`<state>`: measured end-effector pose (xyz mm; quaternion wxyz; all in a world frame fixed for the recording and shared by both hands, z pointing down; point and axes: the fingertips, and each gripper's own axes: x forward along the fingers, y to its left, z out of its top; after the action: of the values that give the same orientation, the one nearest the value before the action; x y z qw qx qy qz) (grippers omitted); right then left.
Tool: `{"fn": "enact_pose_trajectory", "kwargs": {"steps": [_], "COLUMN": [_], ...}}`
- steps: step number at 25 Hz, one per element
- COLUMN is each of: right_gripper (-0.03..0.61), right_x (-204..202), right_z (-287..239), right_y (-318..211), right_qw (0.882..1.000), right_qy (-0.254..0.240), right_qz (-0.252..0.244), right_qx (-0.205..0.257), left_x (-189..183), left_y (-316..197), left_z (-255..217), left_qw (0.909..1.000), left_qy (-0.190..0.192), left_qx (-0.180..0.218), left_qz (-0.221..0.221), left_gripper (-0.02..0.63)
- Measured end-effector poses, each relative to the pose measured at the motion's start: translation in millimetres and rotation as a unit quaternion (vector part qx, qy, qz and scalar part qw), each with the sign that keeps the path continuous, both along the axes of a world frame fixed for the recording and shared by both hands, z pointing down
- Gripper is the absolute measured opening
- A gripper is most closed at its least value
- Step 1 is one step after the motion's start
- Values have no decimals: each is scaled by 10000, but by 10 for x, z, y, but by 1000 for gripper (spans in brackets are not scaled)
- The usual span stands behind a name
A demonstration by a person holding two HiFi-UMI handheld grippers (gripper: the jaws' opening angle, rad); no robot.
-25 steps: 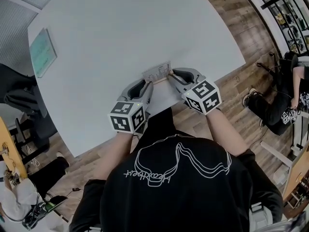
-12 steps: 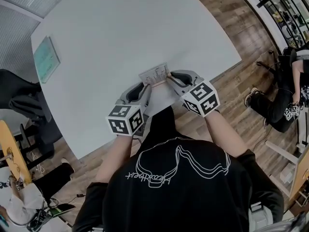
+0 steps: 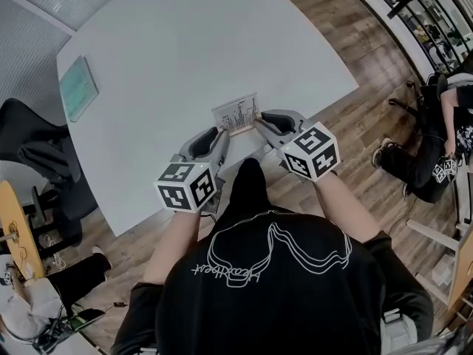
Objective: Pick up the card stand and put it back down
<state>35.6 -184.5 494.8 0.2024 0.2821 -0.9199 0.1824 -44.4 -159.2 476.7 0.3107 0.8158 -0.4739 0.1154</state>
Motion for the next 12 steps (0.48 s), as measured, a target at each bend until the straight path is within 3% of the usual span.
{"fn": "enact_pose_trajectory", "kwargs": {"steps": [7,12], "right_gripper": [74,78], "right_x": [91,162], "right_z": [-411,-700], "right_y": [341,597], "right_qw": [9991,9990], "right_qy": [82,-309], "right_qz": [3,-22], "right_qx": [410,315], "left_x": [88,138], "left_y": [337,558], "left_z": [-388,-686], "left_qw": [9996,9983], "left_qy": [5,122], "left_qx": [266,563], "left_qz": [33,106], "left_gripper": [109,109]}}
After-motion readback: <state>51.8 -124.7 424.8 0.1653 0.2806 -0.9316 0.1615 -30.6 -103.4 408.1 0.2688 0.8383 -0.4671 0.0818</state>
